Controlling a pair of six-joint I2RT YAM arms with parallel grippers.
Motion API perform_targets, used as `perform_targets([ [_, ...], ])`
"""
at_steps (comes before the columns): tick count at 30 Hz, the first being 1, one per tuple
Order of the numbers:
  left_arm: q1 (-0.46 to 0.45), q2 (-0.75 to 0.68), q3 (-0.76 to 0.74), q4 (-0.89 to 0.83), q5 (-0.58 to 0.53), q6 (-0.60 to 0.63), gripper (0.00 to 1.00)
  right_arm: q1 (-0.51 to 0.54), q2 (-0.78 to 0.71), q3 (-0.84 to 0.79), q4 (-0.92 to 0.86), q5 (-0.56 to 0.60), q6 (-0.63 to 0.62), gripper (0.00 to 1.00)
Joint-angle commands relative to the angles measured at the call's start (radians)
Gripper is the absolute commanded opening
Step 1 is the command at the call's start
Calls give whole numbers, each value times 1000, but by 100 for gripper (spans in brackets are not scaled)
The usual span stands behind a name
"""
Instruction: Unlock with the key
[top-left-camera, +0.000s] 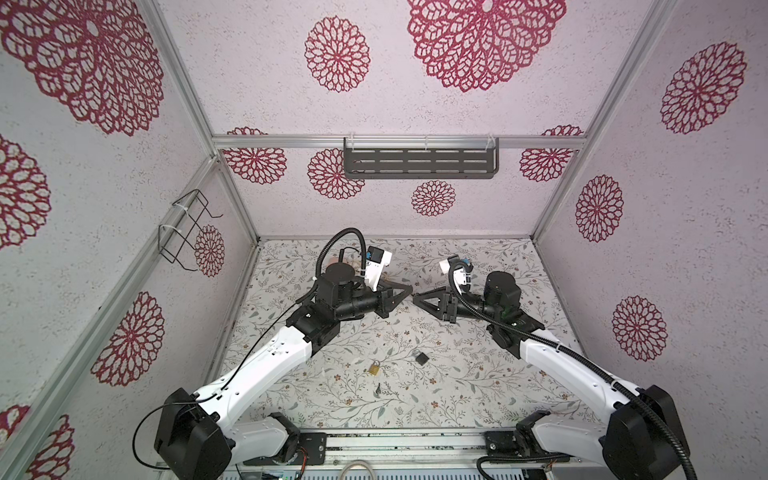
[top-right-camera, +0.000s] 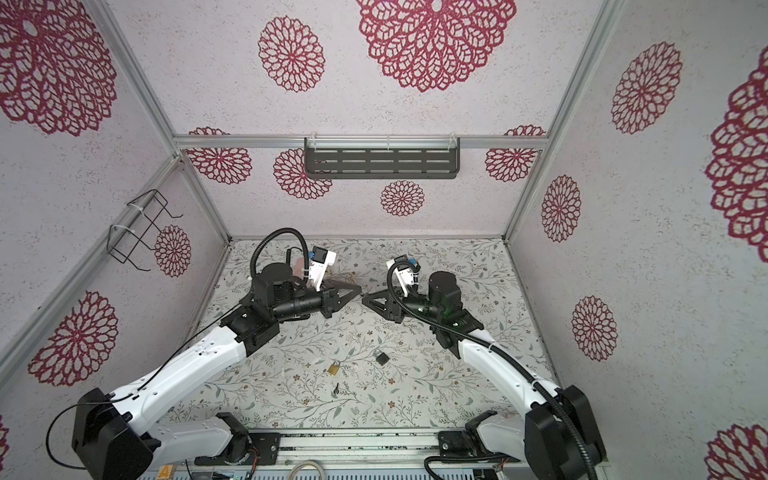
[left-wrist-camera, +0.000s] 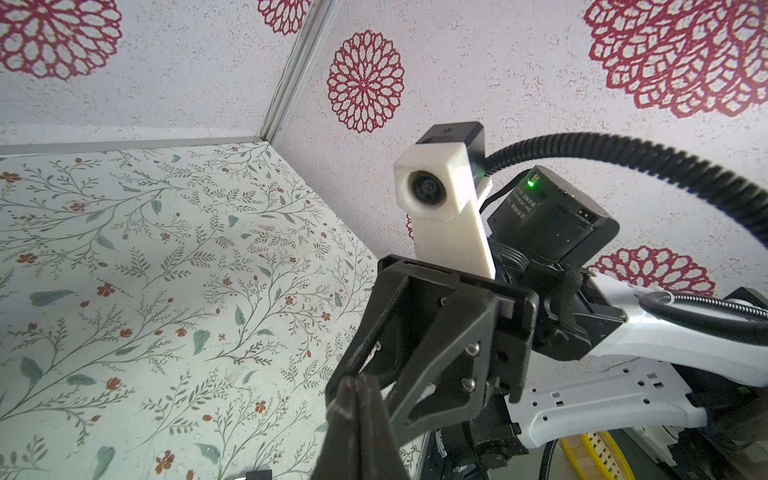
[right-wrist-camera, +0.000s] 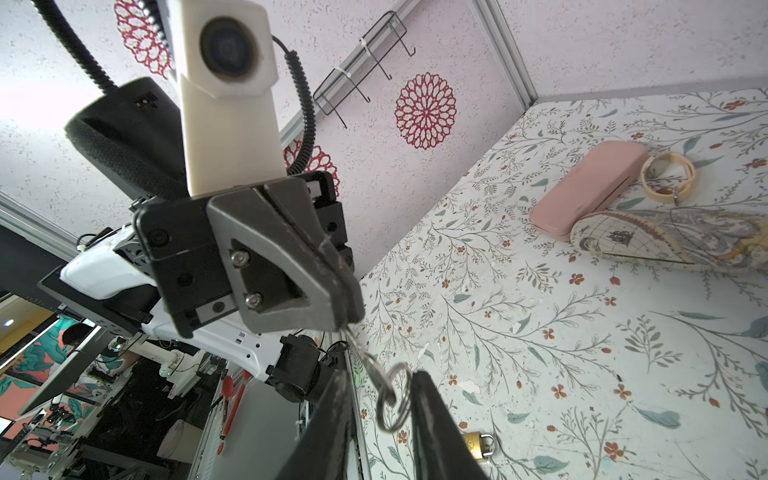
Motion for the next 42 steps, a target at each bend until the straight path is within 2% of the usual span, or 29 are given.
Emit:
perform_targets([
  [1,5,9,25,16,28,6,0,-11,-2,6,52,-27,5,27],
  [20,7,10,30,10,23,6,0,-30,14,-24,136,-78,56,22],
  [34,10,4,25,-11,1,8,0,-37,-21,-26,120,-61,56,6],
  [37,10,3,22,-8,-7,-5,14,-41,-37,-27,53,-42,36,3],
  [39,10,6,22,-4,-8,-17,34,-46,-53,-35,18,-30,30,0],
  [42,10,3,16,-4,-24,-45,43,-56,-77,-44,-46,1,20,0],
])
